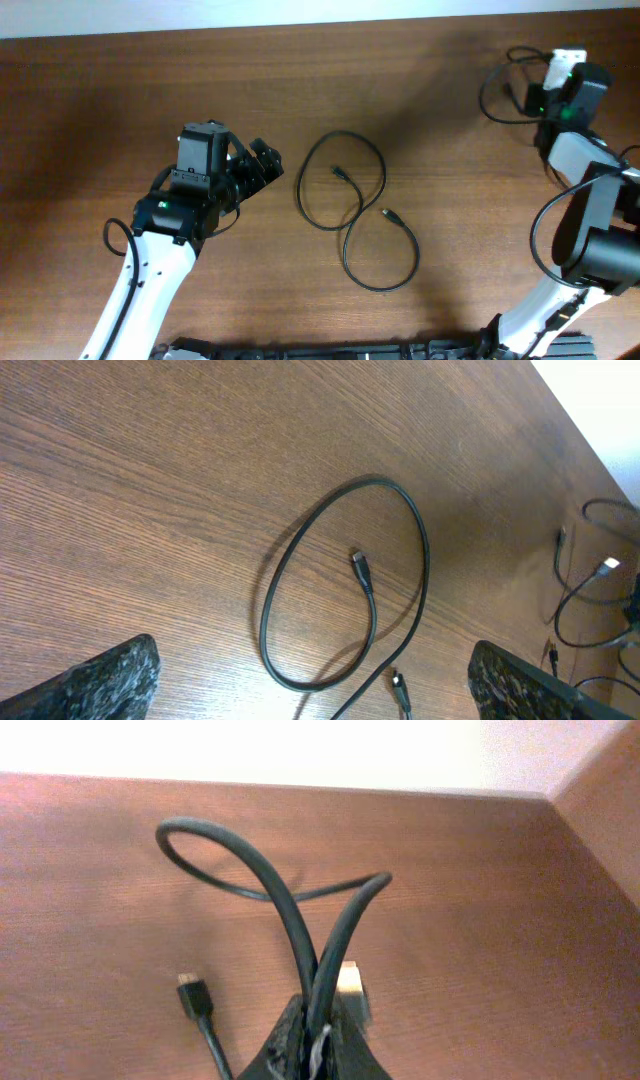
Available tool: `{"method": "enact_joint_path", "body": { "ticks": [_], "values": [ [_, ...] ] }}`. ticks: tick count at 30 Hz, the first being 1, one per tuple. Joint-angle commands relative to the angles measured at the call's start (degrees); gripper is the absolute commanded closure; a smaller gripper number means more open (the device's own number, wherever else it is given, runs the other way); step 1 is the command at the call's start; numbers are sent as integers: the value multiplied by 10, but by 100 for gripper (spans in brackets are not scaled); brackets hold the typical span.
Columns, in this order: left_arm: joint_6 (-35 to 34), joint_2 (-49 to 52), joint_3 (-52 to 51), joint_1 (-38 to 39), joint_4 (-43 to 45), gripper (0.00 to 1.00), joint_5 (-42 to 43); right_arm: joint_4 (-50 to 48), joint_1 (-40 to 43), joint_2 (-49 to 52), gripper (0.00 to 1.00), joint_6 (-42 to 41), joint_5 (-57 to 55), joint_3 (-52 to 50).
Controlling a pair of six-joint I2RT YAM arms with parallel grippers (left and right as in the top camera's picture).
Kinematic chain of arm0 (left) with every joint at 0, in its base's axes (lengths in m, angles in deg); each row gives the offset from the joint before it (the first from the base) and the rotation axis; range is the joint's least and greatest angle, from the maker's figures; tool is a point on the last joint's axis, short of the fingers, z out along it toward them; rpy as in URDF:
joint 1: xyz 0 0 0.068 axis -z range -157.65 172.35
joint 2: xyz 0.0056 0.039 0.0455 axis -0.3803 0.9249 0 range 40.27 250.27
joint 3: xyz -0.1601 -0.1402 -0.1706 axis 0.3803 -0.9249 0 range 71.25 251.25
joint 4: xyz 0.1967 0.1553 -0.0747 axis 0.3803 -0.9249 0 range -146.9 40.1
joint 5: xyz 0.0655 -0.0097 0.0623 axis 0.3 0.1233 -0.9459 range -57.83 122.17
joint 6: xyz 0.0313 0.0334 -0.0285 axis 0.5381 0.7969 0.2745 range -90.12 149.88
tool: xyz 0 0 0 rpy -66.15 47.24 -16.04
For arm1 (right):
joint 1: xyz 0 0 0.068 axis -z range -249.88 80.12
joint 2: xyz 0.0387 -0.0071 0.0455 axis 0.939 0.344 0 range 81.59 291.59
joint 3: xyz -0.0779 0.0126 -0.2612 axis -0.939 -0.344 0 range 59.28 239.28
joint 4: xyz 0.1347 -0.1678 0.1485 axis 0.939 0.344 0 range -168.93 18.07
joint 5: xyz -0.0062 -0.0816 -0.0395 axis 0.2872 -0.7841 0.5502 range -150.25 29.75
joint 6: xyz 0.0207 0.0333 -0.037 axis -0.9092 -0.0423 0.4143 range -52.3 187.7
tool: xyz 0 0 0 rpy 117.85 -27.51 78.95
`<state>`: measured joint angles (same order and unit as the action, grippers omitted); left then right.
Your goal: Untangle cables
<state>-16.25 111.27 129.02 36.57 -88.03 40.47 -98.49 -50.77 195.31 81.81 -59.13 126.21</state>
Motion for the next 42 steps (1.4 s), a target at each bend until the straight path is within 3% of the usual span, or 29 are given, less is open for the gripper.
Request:
{"method": "enact_joint_path", "body": {
  "ticks": [1,5,9,11,16,21,29,30,33,35,38,40,42],
  "values": [
    [7,-3,8,-1,0,1,-8,-37,-28,4,96,9,6,23],
    [7,-3,8,-1,1,1,-9,-78,-32,5,96,128,-6,32],
    [7,-1,8,-1,1,1,-9,-90,-32,9,96,349,-87,31],
    [7,2,8,-1,0,1,-9,-132,-20,11,96,396,-106,32],
    [7,10,8,-1,3,1,-10,-225,32,11,96,412,-107,41],
    [7,35,8,-1,5,1,-11,-159,81,30,96,409,-56,103],
    [7,51,8,-1,3,1,-11,-80,84,143,96,375,-72,216],
    [7,51,8,-1,3,1,-11,-79,84,155,90,375,-74,217],
    [7,51,8,-1,3,1,-11,-9,79,170,46,374,-73,217],
    [7,51,8,-1,3,1,-11,16,78,170,27,328,-70,217],
    [7,51,8,-1,3,1,-11,33,76,168,13,231,-72,217],
    [7,51,8,-1,3,1,-11,49,70,162,3,217,-72,217],
    [7,51,8,-1,3,1,-11,57,59,149,1,198,-72,217]
  ]
}}
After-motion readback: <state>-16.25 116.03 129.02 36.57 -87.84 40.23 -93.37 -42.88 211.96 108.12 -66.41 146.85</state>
